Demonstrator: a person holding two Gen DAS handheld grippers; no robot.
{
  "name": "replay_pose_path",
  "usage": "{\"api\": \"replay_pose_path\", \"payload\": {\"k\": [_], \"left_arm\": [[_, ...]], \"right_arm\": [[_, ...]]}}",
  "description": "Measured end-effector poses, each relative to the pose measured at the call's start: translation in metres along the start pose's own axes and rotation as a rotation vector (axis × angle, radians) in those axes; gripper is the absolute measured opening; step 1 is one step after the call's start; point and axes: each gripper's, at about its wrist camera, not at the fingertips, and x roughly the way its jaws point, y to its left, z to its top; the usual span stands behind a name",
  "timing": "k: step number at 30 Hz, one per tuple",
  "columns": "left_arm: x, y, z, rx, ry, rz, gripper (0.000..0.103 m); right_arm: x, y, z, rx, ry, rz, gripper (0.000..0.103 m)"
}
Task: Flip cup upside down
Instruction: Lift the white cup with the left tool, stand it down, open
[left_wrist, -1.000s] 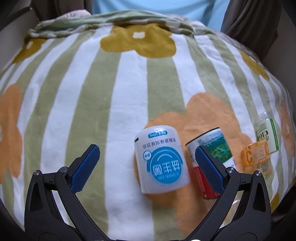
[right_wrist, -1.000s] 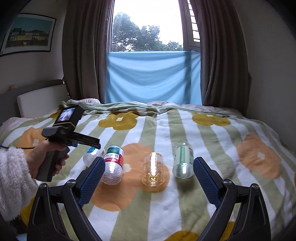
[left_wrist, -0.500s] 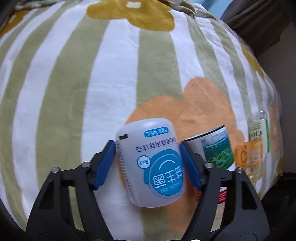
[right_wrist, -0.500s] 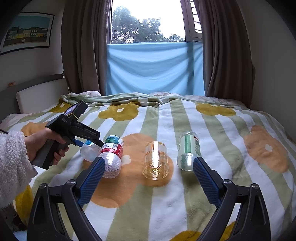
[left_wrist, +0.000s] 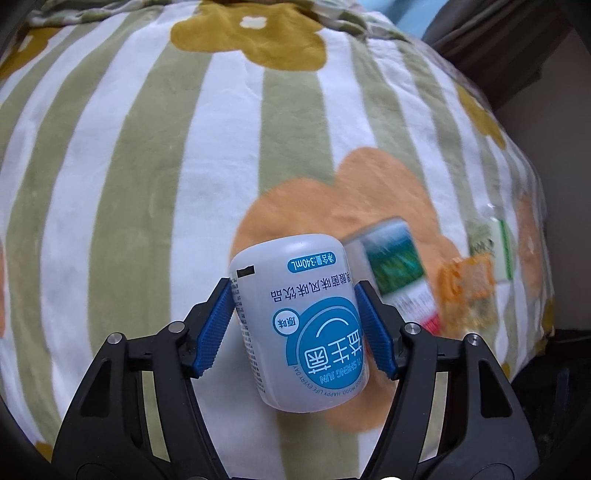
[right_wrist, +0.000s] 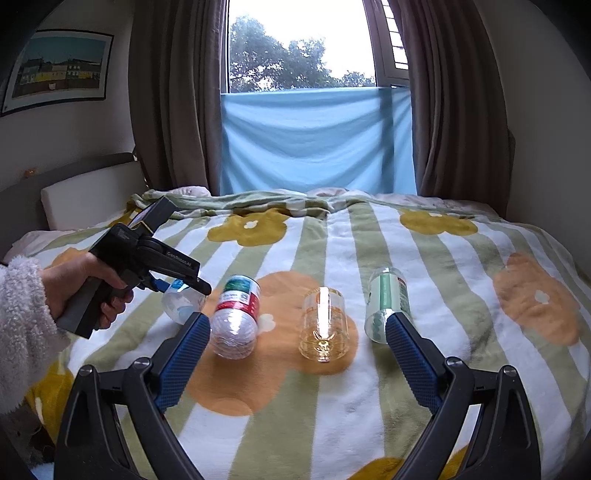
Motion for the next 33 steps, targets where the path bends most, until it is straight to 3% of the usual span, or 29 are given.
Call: {"api": "replay_pose_path", "payload": {"k": [5, 10, 18, 29, 30, 31, 33], "left_arm": [[-0.036, -0.021, -0.037, 0.065, -0.02, -0.024, 0.064], [-0.049, -0.047, -0.08, 0.11, 0.003, -0.095, 0.064], [-0.006, -0.084, -0.114, 0.134, 0.071, -0.114, 0.064], [0.033, -0.09, -0.124, 0.132, 0.147, -0.044, 0.067], [0.033, -0.089, -0.124, 0.123, 0.149, -0.039, 0.071], [0.034, -0.088, -0.123, 0.12, 0.151, -0.016, 0.086], [0.032, -0.086, -0.121, 0.128, 0.148, 0.029, 0.103]], "right_arm": [[-0.018, -0.001, 0.007, 0.008, -0.029, 0.003, 0.095], [-0.031, -0.008, 0.007, 0.024, -0.029, -0.01, 0.095], [-0.048, -0.019, 0.001, 0.023, -0.018, -0.04, 0.095], [-0.052, -0.033, -0.003, 0.025, -0.016, -0.063, 0.095], [-0.052, -0.033, -0.003, 0.024, -0.016, -0.063, 0.095], [-0.051, -0.033, -0.003, 0.022, -0.015, -0.061, 0.095], [-0.051, -0.032, -0.003, 0.019, -0.015, -0.057, 0.095]]}}
